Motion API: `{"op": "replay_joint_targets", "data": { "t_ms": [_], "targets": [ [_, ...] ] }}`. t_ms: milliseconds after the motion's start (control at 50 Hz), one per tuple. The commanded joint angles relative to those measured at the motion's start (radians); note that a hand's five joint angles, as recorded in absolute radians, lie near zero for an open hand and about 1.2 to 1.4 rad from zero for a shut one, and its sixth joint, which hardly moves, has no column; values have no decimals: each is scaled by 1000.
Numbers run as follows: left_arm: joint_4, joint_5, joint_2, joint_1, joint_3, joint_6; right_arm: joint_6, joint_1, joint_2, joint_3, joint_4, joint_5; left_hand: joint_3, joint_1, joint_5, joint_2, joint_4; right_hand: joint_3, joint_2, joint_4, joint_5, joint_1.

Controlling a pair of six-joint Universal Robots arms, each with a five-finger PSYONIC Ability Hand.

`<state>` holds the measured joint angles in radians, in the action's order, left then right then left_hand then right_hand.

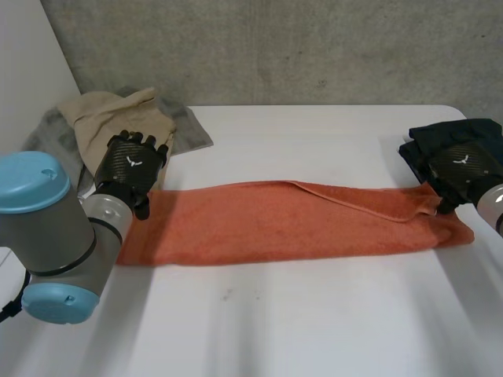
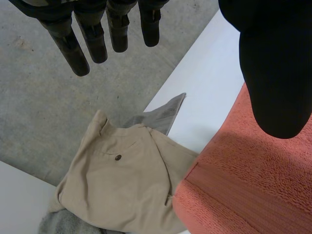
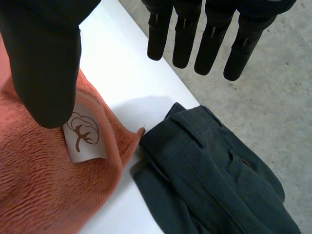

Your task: Fold the laundry.

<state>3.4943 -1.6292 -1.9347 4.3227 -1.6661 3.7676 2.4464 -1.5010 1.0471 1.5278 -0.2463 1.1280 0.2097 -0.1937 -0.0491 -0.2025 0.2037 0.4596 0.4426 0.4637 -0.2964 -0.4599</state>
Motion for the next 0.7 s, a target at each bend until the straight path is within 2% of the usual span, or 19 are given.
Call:
{"op": "replay_joint_targets", "data": {
  "t_ms": [20,120,220,380,460,480,540,700],
  "targets": [
    [0,3,-6,-1,-1,3,-38,-36,-82,-54,-34,-1,-35,19,49,28,-29,63,80,59,-52,-63],
    [2,35,-16,11,17,1,-56,-34,-67,-25,-18,4,-35,19,49,28,-29,77,94,73,-66,-77],
    [0,77,-53,66,51,1,-118,-28,-35,28,7,-4,-34,18,48,27,-28,86,103,82,-75,-86],
    [-1,78,-90,87,83,0,-221,-42,-56,23,-5,9,-31,15,45,24,-25,115,132,111,-104,-115],
    [-1,78,-92,86,83,-3,-216,-64,-88,0,-10,4,-31,15,45,24,-25,341,358,337,-330,-341],
    [-1,78,-93,86,83,-5,-213,-79,-96,-11,-19,4,-31,15,45,24,-25,574,591,570,-563,-574],
    [-1,81,-93,86,85,-20,-213,-103,-99,-20,-33,9,-31,15,45,24,-25,936,953,932,-925,-936],
    [0,115,-116,94,146,-110,-208,-177,-33,-15,-30,68,-35,19,49,28,-29,937,954,933,-925,-936]
  ]
}}
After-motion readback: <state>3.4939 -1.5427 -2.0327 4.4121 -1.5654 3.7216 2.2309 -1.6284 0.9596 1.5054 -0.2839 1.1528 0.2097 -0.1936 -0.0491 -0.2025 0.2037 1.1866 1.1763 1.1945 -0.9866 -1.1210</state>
